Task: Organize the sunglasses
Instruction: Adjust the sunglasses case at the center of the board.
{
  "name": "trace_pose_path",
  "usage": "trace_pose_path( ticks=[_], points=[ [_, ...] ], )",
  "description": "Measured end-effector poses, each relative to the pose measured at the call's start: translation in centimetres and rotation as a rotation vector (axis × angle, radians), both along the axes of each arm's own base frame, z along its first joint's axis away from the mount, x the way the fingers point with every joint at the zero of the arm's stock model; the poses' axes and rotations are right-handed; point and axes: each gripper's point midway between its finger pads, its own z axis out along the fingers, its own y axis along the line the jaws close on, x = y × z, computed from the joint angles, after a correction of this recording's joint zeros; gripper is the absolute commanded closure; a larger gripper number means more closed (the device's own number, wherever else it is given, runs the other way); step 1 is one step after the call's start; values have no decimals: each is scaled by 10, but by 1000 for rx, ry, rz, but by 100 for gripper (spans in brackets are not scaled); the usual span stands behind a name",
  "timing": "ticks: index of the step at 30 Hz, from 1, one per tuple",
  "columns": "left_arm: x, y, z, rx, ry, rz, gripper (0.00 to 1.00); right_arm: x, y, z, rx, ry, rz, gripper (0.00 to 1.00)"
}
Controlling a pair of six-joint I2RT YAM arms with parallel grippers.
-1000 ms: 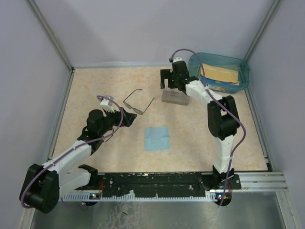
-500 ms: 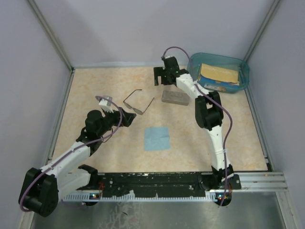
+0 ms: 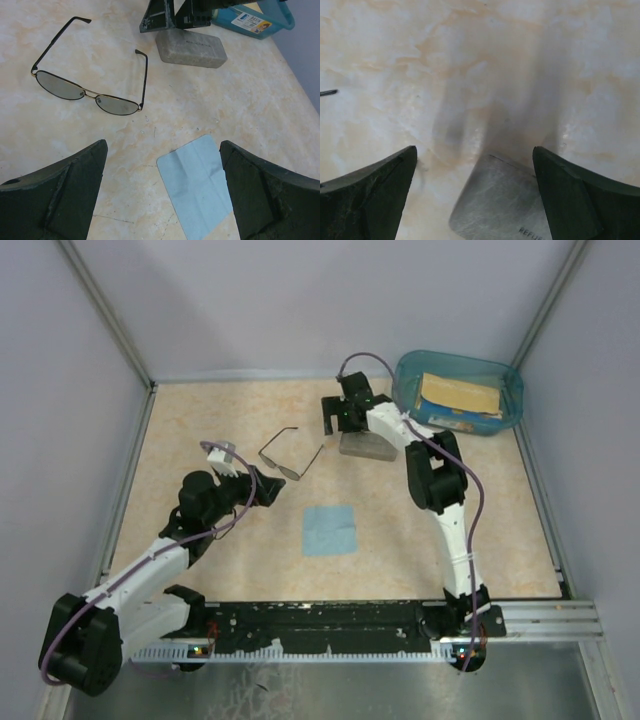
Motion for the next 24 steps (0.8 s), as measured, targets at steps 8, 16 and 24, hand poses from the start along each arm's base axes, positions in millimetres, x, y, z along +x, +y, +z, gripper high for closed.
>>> trace_pose_path(
  ticks=[8, 16, 24],
  points=[
    [0, -1, 0, 0, 1, -2, 0, -12, -50, -15, -5, 52, -74, 1],
    [-1, -2, -2, 2, 7, -7, 0, -33, -73, -12, -3, 67, -105, 1],
    [-3, -6, -3, 3, 11, -21, 0, -67, -85, -5, 23, 78, -131, 1]
  ],
)
